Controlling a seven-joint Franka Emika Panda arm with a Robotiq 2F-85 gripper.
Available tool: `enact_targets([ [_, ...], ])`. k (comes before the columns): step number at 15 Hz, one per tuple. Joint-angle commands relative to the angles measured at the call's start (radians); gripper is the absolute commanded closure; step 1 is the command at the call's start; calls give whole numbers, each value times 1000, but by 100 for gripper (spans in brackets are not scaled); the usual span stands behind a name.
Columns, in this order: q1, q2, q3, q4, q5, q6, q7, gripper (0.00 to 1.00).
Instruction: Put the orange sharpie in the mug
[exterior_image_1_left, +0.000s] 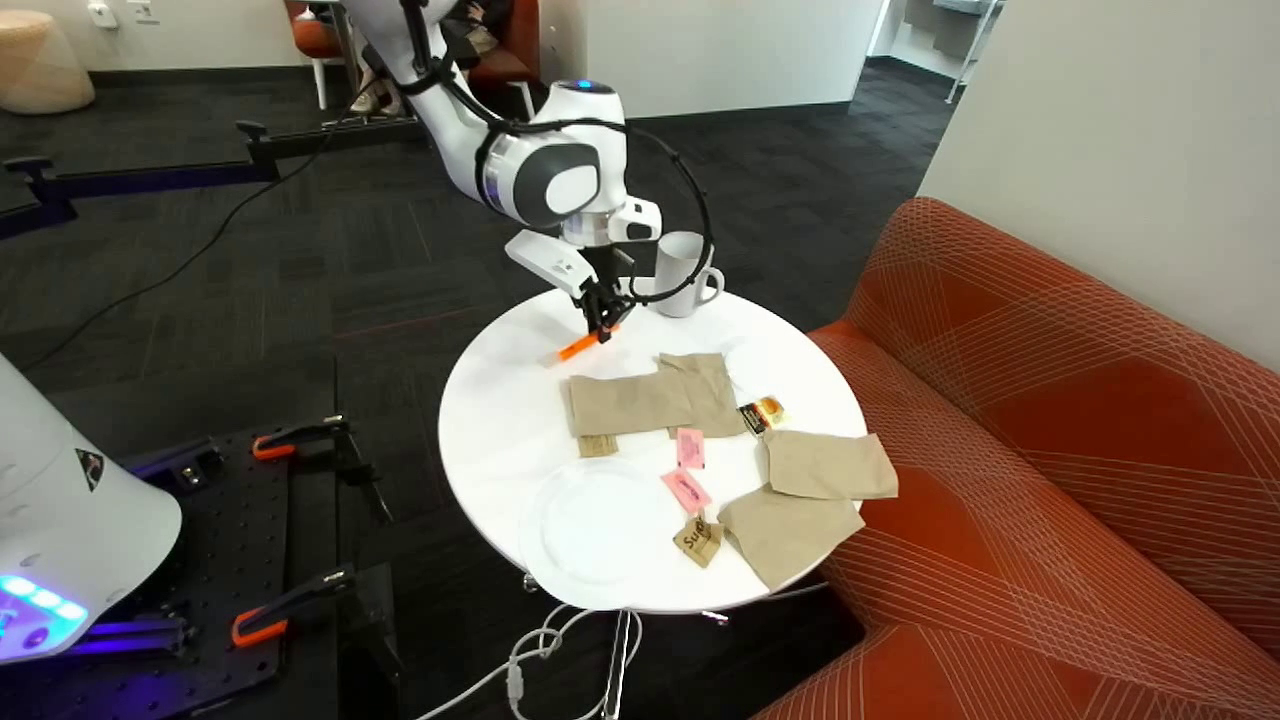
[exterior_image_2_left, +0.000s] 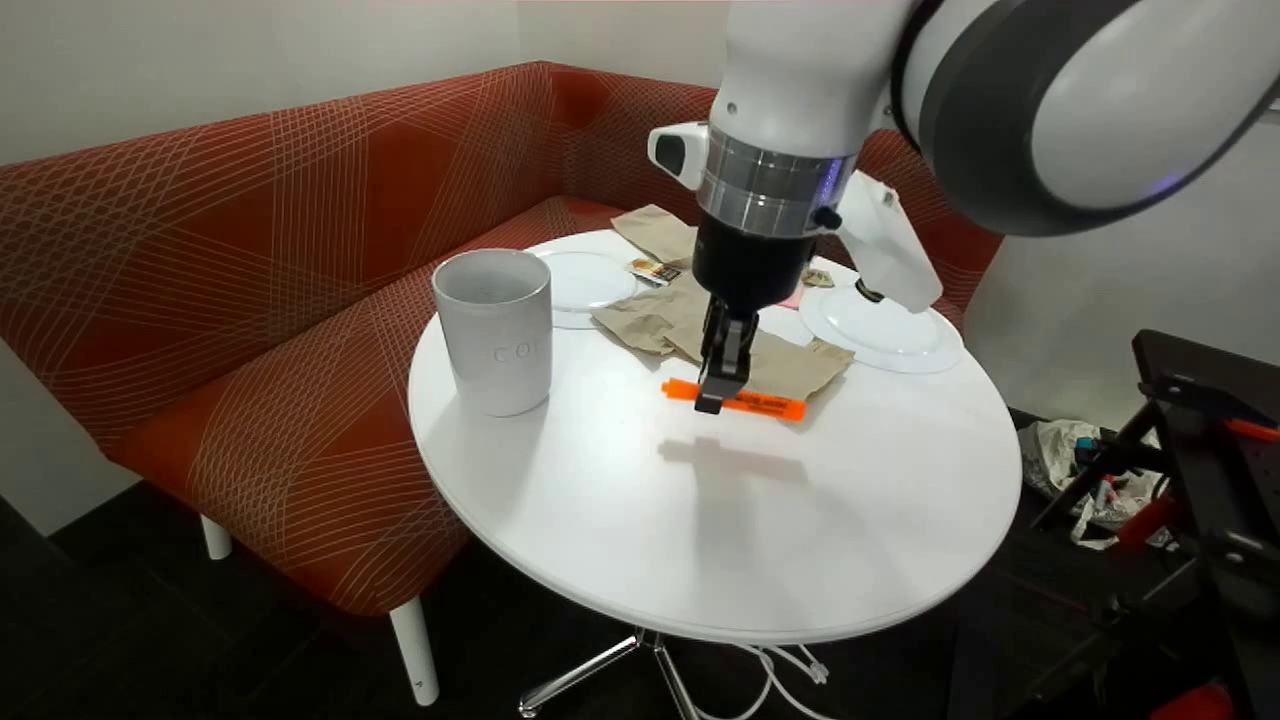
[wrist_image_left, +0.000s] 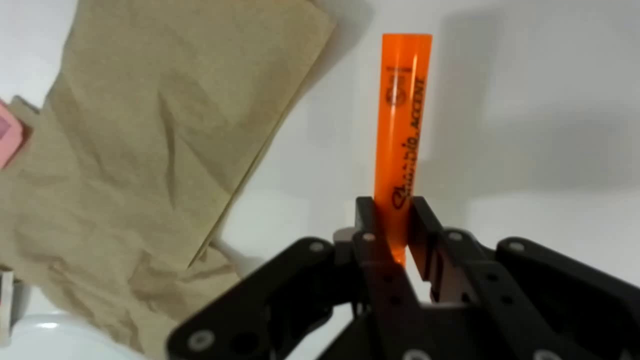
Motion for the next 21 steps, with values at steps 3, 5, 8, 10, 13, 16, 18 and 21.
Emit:
enact_targets([
  [3, -30, -168, 35, 25, 17, -183, -42, 95],
  [5, -30, -191, 36, 73, 5, -249, -47, 95],
  [8, -33, -202, 43, 154, -7, -332, -86, 95],
  [10, -39, -197, 55, 209, 3, -372, -133, 95],
  [13, -38, -197, 58, 206, -5, -360, -131, 81],
  [16, -39, -197, 63, 231, -4, -386, -154, 81],
  [18, -40, -196, 63, 231, -4, -386, -154, 81],
  [21, -40, -195, 64, 231, -4, -387, -154, 81],
])
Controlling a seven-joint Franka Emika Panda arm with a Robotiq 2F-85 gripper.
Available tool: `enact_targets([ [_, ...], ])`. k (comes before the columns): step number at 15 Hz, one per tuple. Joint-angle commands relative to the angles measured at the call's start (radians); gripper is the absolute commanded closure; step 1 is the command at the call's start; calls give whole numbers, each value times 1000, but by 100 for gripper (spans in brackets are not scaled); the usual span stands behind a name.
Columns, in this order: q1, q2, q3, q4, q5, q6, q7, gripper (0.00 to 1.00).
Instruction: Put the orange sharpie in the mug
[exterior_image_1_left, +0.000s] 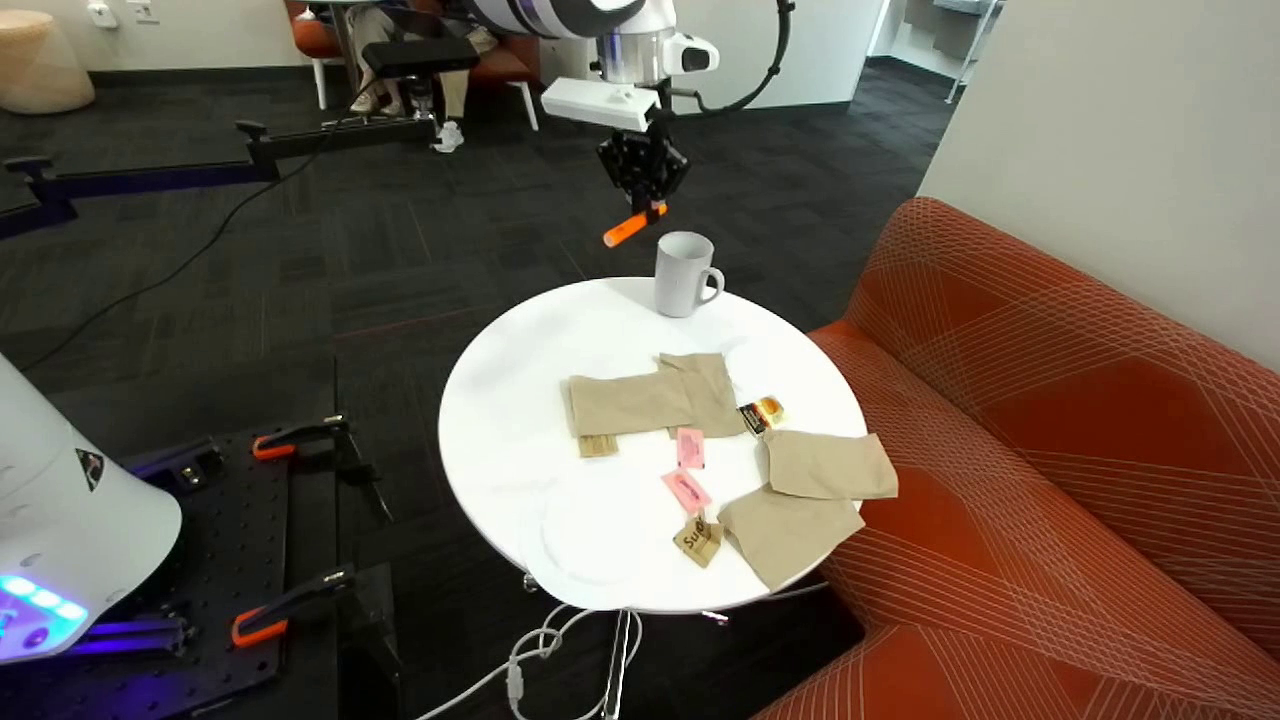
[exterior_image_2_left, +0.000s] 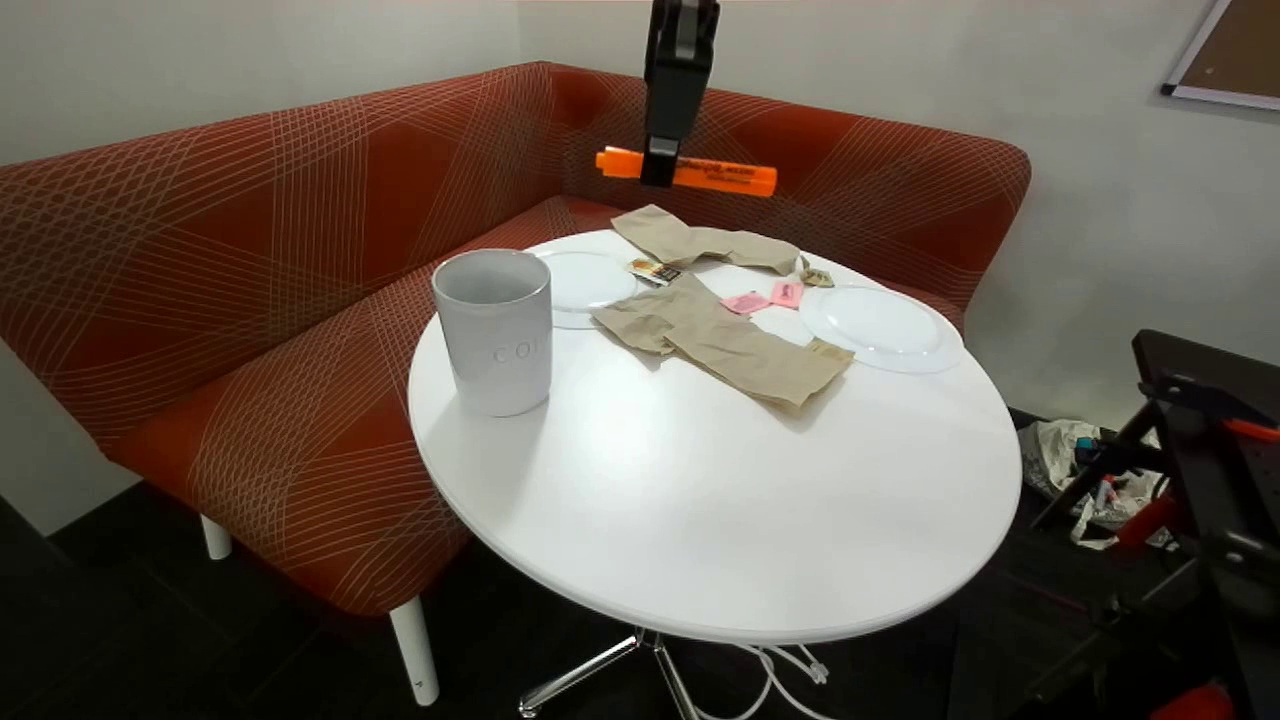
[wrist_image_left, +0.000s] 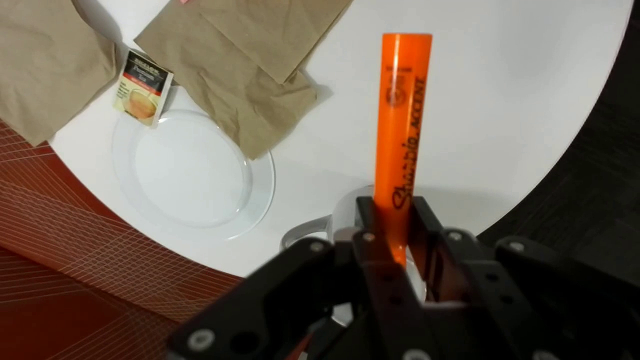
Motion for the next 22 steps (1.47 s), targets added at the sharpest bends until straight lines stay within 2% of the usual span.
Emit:
enact_targets([
  [1, -13, 1, 15, 2, -6, -4, 4, 95],
  [8, -81, 72, 122, 31, 179, 81, -247, 95],
  [12, -156, 101, 196, 40, 332, 127, -426, 95],
  [17, -299, 129, 298, 52, 599, 169, -720, 95],
  [22, -400, 147, 359, 71, 890, 145, -1059, 95],
])
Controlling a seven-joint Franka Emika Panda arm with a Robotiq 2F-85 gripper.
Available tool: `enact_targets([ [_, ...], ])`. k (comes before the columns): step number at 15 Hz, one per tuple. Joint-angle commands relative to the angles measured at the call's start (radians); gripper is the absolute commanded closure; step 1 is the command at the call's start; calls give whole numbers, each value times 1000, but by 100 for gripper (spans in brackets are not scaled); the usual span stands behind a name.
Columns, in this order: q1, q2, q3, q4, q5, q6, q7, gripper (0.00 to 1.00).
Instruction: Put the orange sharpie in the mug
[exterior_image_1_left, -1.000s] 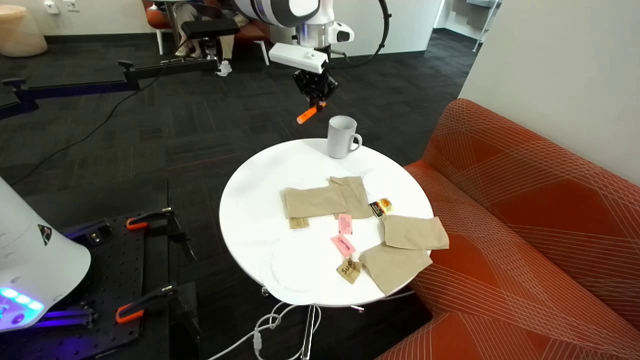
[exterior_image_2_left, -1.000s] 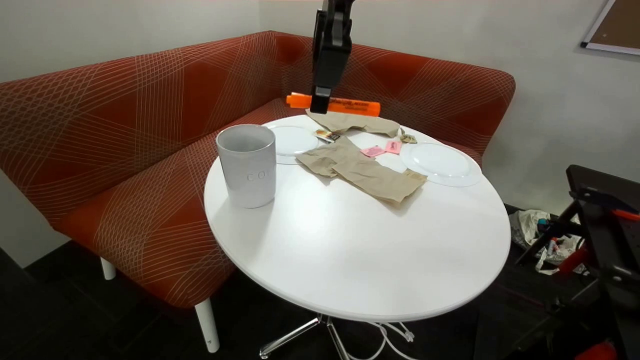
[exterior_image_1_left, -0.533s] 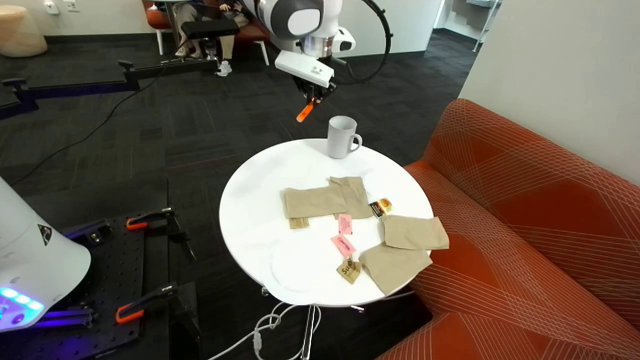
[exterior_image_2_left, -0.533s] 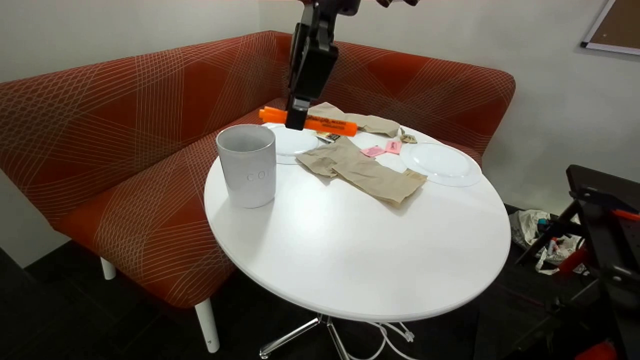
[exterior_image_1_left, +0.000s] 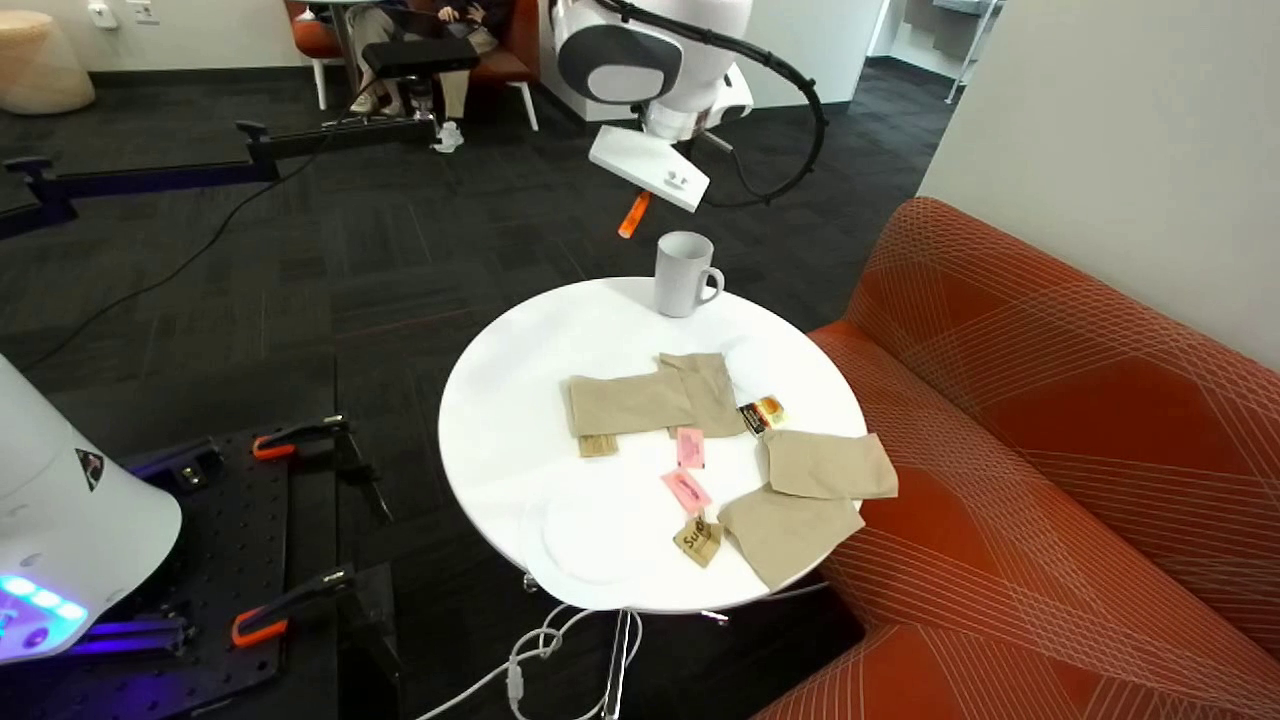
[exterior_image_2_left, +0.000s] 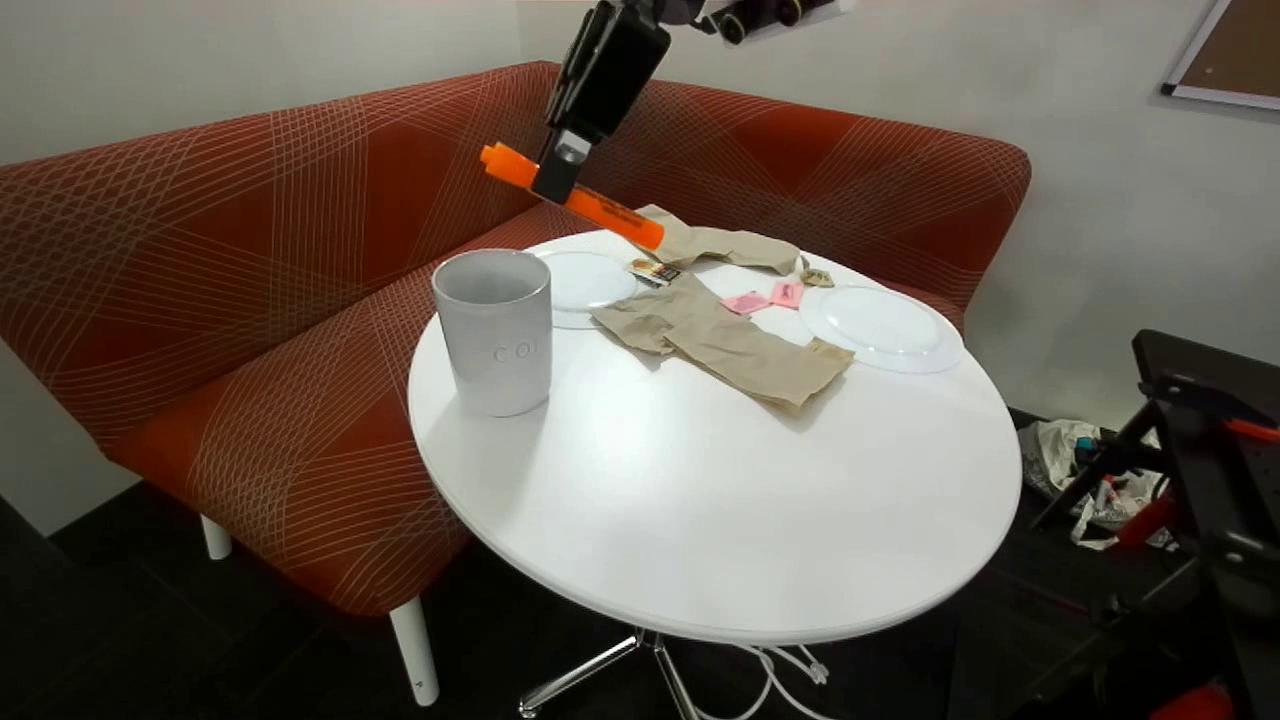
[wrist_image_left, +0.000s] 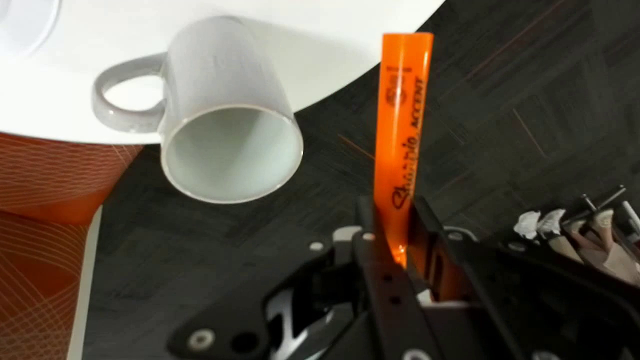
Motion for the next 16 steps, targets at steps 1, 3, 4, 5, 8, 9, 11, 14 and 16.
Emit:
enact_targets([
  [1, -65, 24, 47, 39, 200, -27, -234, 95],
  [3, -66, 31, 32, 63, 301, -113, -354, 95],
  [4, 3, 3, -37, 26, 270, -60, -287, 81],
  [5, 1, 5, -42, 33, 302, -89, -327, 81],
  [8, 0, 10, -44, 45, 315, -104, -343, 95],
  [9, -10, 24, -30, 58, 363, -103, -381, 95],
  [11, -18, 44, -9, 75, 543, -57, -515, 95],
  [14, 9, 52, -41, 91, 801, -68, -753, 95],
  [16, 42, 52, -89, 96, 913, -95, -901, 95],
])
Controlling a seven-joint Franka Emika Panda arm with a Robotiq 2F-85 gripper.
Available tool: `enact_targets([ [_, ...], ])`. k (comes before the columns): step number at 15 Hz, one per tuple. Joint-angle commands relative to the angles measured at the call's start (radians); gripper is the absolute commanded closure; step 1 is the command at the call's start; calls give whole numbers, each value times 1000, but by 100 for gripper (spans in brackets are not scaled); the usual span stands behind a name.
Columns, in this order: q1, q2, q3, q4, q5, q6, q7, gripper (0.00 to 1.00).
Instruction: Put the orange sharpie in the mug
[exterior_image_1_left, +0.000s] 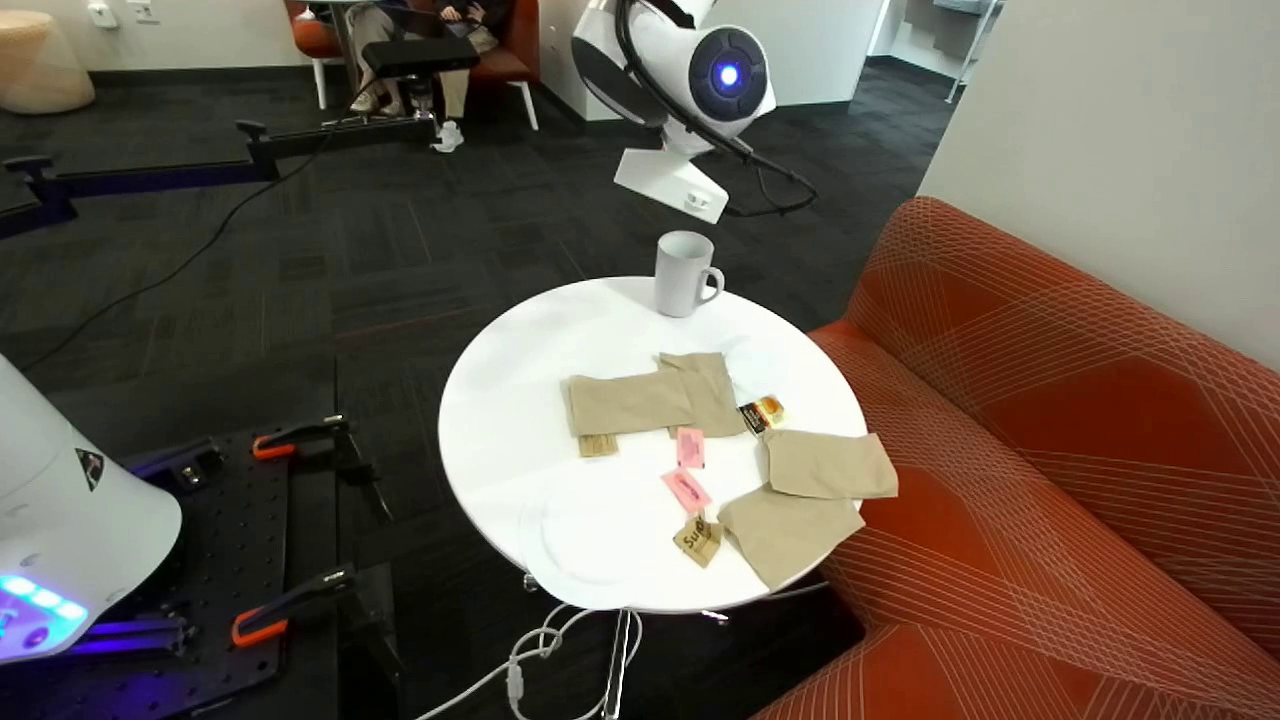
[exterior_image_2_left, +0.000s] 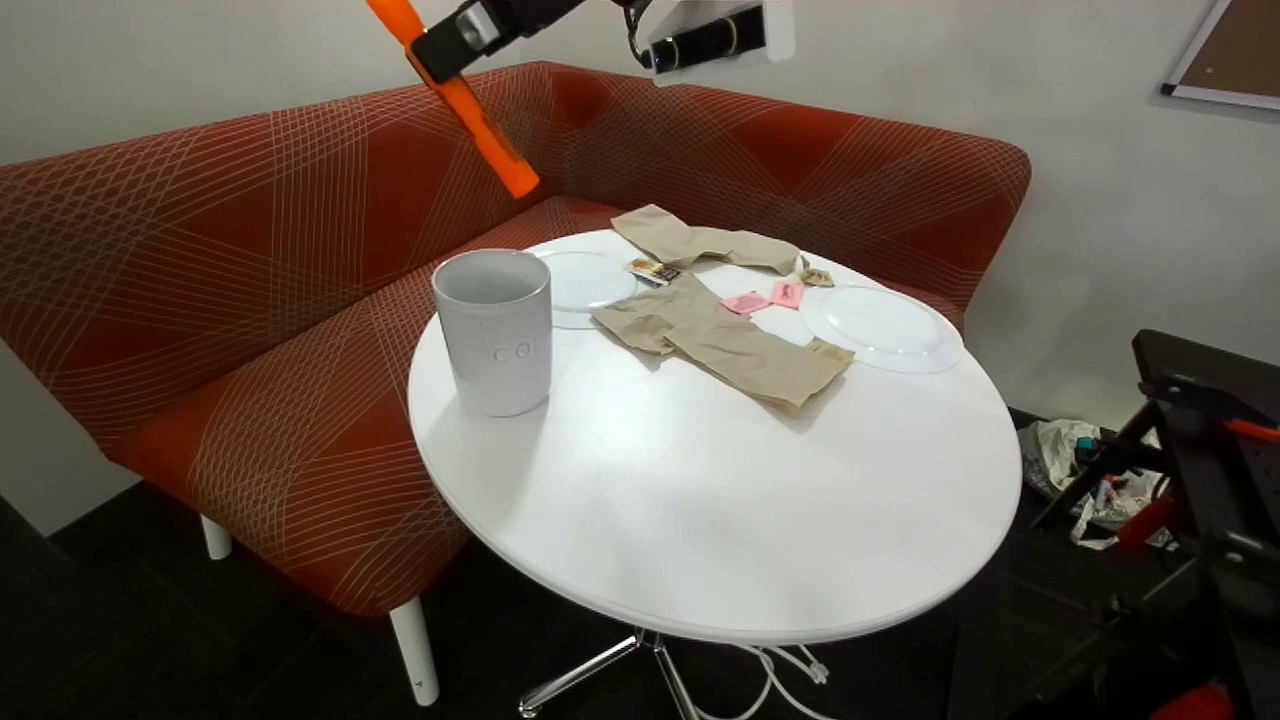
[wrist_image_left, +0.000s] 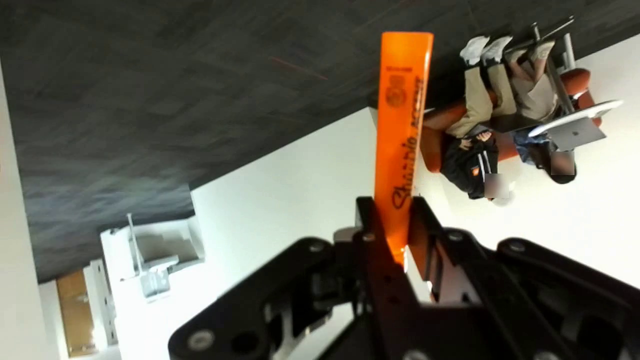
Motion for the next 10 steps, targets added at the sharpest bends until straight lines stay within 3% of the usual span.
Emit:
enact_targets([
  [1, 67, 18, -86, 35, 177, -33, -228, 95],
  [5, 134, 26, -173, 28, 251, -53, -421, 95],
  [10, 177, 43, -228, 26, 353, -50, -617, 95],
])
